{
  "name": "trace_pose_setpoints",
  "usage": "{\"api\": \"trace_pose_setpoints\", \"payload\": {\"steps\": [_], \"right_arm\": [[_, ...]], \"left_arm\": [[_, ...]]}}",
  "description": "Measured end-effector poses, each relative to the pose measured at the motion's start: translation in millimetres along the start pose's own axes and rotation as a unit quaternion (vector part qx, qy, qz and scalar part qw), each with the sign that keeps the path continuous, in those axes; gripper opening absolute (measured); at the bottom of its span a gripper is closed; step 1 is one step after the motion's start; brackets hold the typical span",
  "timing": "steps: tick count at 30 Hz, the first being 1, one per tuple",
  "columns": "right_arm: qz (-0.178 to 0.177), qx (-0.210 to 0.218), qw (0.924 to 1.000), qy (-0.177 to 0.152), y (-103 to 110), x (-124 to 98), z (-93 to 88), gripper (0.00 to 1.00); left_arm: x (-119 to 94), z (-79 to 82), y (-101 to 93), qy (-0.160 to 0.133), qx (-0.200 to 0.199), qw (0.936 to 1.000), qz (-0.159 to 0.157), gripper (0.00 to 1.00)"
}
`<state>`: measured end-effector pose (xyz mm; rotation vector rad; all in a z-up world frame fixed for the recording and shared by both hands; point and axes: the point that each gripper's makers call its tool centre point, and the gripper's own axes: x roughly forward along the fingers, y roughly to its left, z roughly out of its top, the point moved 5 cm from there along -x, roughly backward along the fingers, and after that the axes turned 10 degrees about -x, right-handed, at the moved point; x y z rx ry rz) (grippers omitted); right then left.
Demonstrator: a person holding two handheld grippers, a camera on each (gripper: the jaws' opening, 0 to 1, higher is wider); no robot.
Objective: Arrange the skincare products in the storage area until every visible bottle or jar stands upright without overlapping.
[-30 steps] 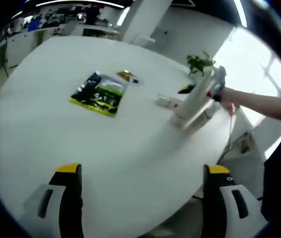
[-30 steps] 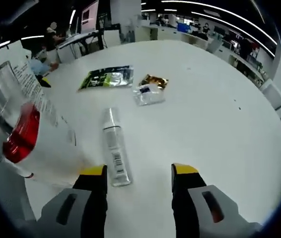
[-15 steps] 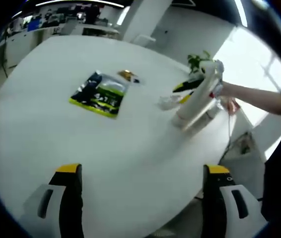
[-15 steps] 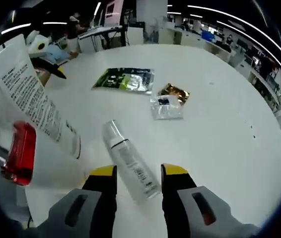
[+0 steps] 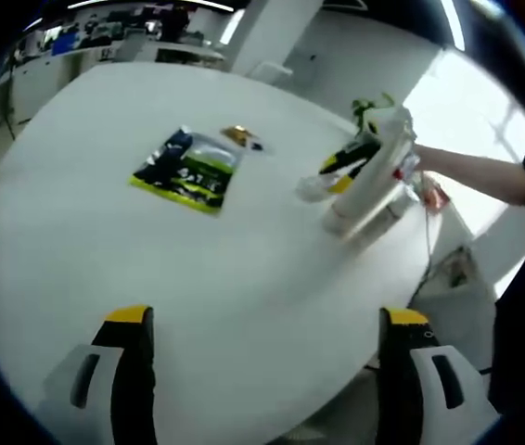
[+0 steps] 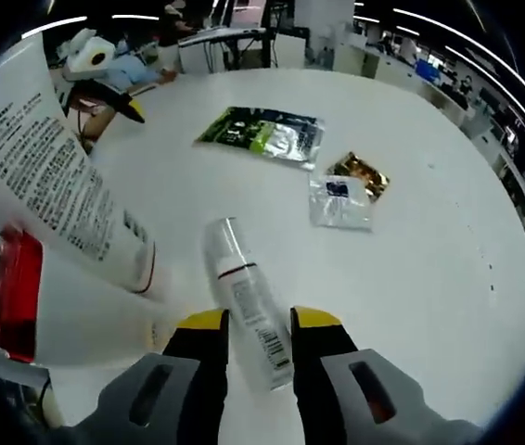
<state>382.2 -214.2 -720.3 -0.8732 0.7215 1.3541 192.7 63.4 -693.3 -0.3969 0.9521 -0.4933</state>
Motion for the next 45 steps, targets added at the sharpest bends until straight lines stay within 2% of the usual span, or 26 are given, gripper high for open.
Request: {"api": "trace_pose_setpoints", "payload": {"steps": [6,14,15,16,18,23,29,32,37,41,45], "right_arm": [[0.024,-0.021,0.9993,0.017,5.1,5.0,-3.4,0.22],[0.021,-0.027,0.9993,0.011,5.8,6.7,-4.6,0.22],[0.021,-0.058,0.998,0.016,5.8,6.4,-4.4,0.21],[0.02,-0.065,0.9976,0.013,7.3,6.4,-3.5,0.21],[0.019,-0.042,0.9988,0.013,7.6,6.1,-4.1,0.21],[0.016,-0.041,0.999,0.002,7.7,5.4,-4.5,0.21],[0.022,-0.037,0.999,0.013,6.0,6.4,-3.5,0.2],[0.015,-0.004,0.9999,0.004,6.5,5.6,-4.7,0.2],[0.015,-0.005,0.9999,0.007,11.4,5.5,-1.6,0.2],[0.0,0.0,1.0,0.003,10.0,0.2,-5.9,0.19],[-0.019,0.029,0.9993,-0.011,5.3,-10.1,-11.1,0.19]], "left_arm": [[0.6,0.3,0.1,0.001,0.0,1.0,0.0,0.92],[2.5,0.6,-0.8,0.004,0.002,1.0,-0.001,0.91],[2.7,0.9,-1.0,0.004,0.002,1.0,-0.002,0.91],[2.8,1.1,-1.4,0.004,0.001,1.0,-0.001,0.91],[3.1,1.6,-1.8,0.004,0.002,1.0,-0.001,0.91],[4.9,3.0,-3.0,0.004,0.004,1.0,-0.003,0.91],[5.6,2.2,-3.3,0.007,0.006,1.0,-0.004,0.91],[4.4,3.1,-4.2,0.006,0.007,0.9999,-0.005,0.91],[2.5,5.3,-5.7,0.005,0.011,0.9999,-0.006,0.91],[1.8,6.3,-7.0,0.002,0.013,0.9999,-0.008,0.91],[0.5,5.5,-11.0,0.002,0.016,0.9998,-0.01,0.91]]}}
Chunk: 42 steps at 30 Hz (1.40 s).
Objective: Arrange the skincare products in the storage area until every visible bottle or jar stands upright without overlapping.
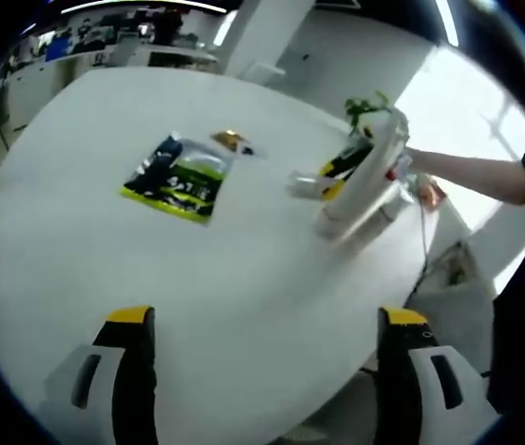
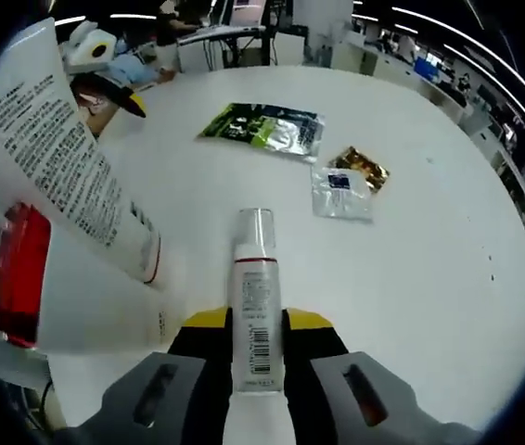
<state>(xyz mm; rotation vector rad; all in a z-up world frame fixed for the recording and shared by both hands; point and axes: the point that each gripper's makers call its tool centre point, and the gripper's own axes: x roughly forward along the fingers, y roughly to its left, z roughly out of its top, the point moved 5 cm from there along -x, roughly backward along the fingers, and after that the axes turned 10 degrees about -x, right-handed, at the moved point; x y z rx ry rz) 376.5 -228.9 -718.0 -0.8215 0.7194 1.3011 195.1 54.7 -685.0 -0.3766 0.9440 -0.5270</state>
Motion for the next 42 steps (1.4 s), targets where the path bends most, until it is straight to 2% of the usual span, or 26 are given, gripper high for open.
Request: {"api": "trace_pose_setpoints", "payload": {"steps": [3,9,14,18,27,30,36,40,42], "right_arm": [[-0.011,0.015,0.9998,-0.006,-4.0,-6.0,-4.7,0.19],[-0.034,0.035,0.9986,-0.019,1.3,-24.8,-2.4,0.19],[-0.057,0.06,0.9961,-0.03,2.7,-34.6,-13.2,0.19],[-0.084,0.104,0.9893,-0.058,6.0,-48.9,-15.3,0.19],[-0.11,0.132,0.9824,-0.073,23.6,-68.7,-21.0,0.19],[-0.118,0.151,0.9777,-0.086,34.5,-73.8,-21.2,0.19],[-0.138,0.173,0.9708,-0.093,38.4,-86.5,-33.0,0.19],[-0.156,0.186,0.9647,-0.103,42.5,-100.0,-32.0,0.19],[-0.17,0.202,0.9575,-0.116,42.1,-109.0,-31.0,0.19]], "left_arm": [[-0.3,-1.5,-0.5,0.001,0.001,1.0,-0.001,0.91],[-1.8,2.9,-2.3,-0.005,0.005,1.0,-0.005,0.9],[-6.7,8.4,-6.3,-0.011,0.015,0.9998,-0.006,0.91],[-9.8,8.8,-8.7,-0.014,0.02,0.9997,-0.008,0.91],[-14.6,6.4,-21.3,-0.015,0.033,0.9992,-0.015,0.9],[-16.1,8.4,-23.2,-0.021,0.035,0.999,-0.018,0.9],[-19.1,10.4,-28.9,-0.026,0.043,0.9985,-0.022,0.9],[-22.5,10.8,-31.4,-0.033,0.04,0.9983,-0.027,0.9],[-24.9,10.8,-34.0,-0.036,0.039,0.9982,-0.029,0.9]]}}
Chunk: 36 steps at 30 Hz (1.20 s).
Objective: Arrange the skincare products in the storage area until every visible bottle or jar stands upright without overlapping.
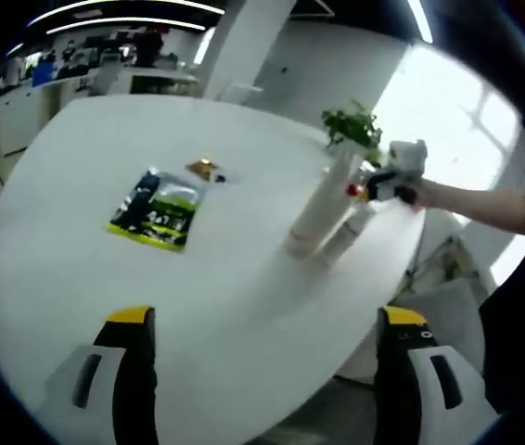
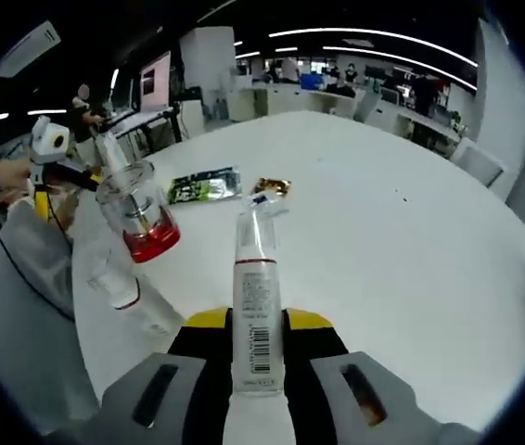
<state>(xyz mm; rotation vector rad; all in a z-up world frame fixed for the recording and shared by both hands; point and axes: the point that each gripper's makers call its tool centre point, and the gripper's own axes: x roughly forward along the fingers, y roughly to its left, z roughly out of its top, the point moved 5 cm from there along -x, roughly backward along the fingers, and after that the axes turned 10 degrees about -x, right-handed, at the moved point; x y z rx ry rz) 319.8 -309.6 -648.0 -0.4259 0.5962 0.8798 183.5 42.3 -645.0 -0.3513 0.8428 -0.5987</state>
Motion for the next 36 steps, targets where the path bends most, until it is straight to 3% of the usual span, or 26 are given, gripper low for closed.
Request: {"api": "trace_pose_setpoints", "payload": {"steps": [5,10,21,24,29,33,36], "right_arm": [[-0.032,0.034,0.9957,-0.079,-4.0,-27.0,22.9,0.19],[-0.049,0.057,0.9854,-0.152,4.5,-58.9,44.1,0.19],[-0.053,0.086,0.9719,-0.213,37.9,-87.9,60.2,0.19],[-0.042,0.109,0.9584,-0.261,50.9,-95.8,74.0,0.19],[-0.02,0.134,0.9421,-0.307,71.3,-98.9,91.3,0.19],[-0.009,0.139,0.9374,-0.319,87.3,-94.1,98.8,0.19],[0.01,0.156,0.9287,-0.336,102.2,-89.3,103.8,0.19]], "left_arm": [[-2.0,-1.7,-3.9,-0.003,0.003,1.0,-0.008,0.9],[-6.5,-0.1,-10.0,-0.012,-0.001,0.9998,-0.018,0.9],[-13.0,-3.3,-18.7,-0.012,0.006,0.9996,-0.025,0.89],[-15.5,-1.4,-22.7,-0.024,-0.01,0.999,-0.038,0.89],[-20.6,2.0,-23.9,-0.039,-0.025,0.9978,-0.048,0.86],[-25.1,3.5,-26.7,-0.04,-0.017,0.9977,-0.051,0.86],[-28.8,6.0,-32.0,-0.045,-0.016,0.9972,-0.057,0.86]]}}
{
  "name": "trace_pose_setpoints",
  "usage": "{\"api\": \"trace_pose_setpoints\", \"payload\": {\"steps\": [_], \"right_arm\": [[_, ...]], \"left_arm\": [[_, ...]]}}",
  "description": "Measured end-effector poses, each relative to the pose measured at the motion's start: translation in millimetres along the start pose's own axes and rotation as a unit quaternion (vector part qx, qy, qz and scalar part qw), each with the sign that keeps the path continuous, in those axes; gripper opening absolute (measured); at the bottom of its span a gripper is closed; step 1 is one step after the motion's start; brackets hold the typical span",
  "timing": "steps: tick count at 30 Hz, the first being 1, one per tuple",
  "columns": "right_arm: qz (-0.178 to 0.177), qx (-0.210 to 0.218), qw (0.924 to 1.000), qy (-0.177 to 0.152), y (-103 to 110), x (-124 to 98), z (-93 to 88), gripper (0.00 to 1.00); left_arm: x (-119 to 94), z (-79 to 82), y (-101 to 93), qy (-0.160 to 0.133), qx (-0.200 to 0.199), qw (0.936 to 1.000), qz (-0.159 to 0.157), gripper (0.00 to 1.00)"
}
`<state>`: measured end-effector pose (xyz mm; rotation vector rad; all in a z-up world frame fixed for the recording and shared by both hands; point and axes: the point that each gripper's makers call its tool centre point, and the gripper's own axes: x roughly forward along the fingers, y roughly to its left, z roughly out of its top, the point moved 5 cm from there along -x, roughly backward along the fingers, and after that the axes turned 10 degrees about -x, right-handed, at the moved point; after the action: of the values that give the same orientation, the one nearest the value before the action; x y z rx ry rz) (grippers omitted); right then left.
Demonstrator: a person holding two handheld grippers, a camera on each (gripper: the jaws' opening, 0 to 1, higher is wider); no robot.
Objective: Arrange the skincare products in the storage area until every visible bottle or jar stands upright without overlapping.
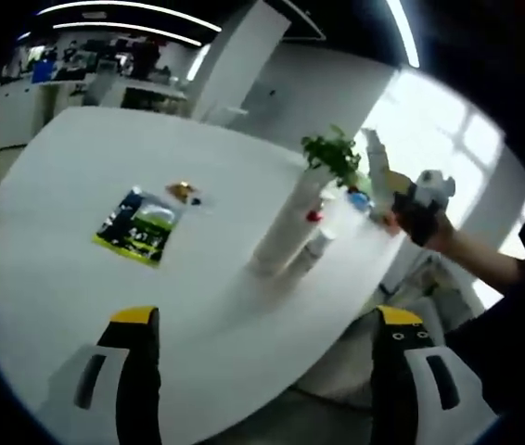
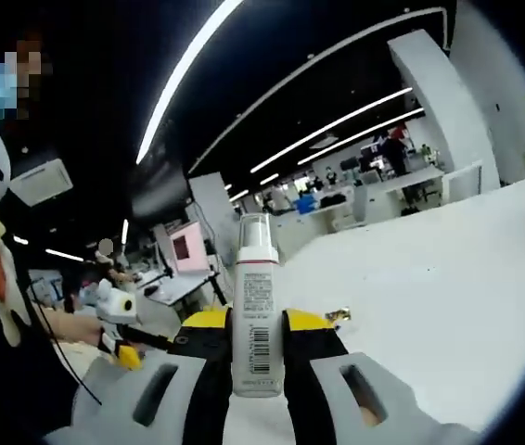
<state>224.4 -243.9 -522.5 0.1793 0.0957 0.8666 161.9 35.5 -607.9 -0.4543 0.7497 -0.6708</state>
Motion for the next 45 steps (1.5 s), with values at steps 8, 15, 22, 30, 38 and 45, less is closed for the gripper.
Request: {"api": "trace_pose_setpoints", "payload": {"steps": [8,15,22,30,38,45], "right_arm": [[0.034,0.032,0.9989,-0.007,26.7,11.6,-16.9,0.19],[0.066,0.055,0.9962,-0.017,49.7,21.7,-19.5,0.19],[0.121,0.08,0.9889,-0.033,73.9,26.8,-21.0,0.2],[0.173,0.095,0.9799,-0.029,99.6,31.6,-24.7,0.2],[0.23,0.088,0.9691,-0.015,127.3,32.7,-27.7,0.2],[0.266,0.088,0.9599,-0.014,143.7,30.2,-28.1,0.2]], "left_arm": [[-5.1,0.3,-21.7,0.011,0.031,0.9991,-0.027,0.83],[-8.2,7.7,-38.6,0.007,0.059,0.9969,-0.052,0.81],[-13.7,10.7,-61.5,0.012,0.08,0.9906,-0.11,0.78],[-21.4,28.2,-103.4,-0.013,0.082,0.9752,-0.205,0.69],[-34.2,46.3,-120.1,-0.07,0.051,0.9575,-0.275,0.6],[-34.5,50.1,-121.4,-0.077,0.048,0.9532,-0.288,0.51]]}}
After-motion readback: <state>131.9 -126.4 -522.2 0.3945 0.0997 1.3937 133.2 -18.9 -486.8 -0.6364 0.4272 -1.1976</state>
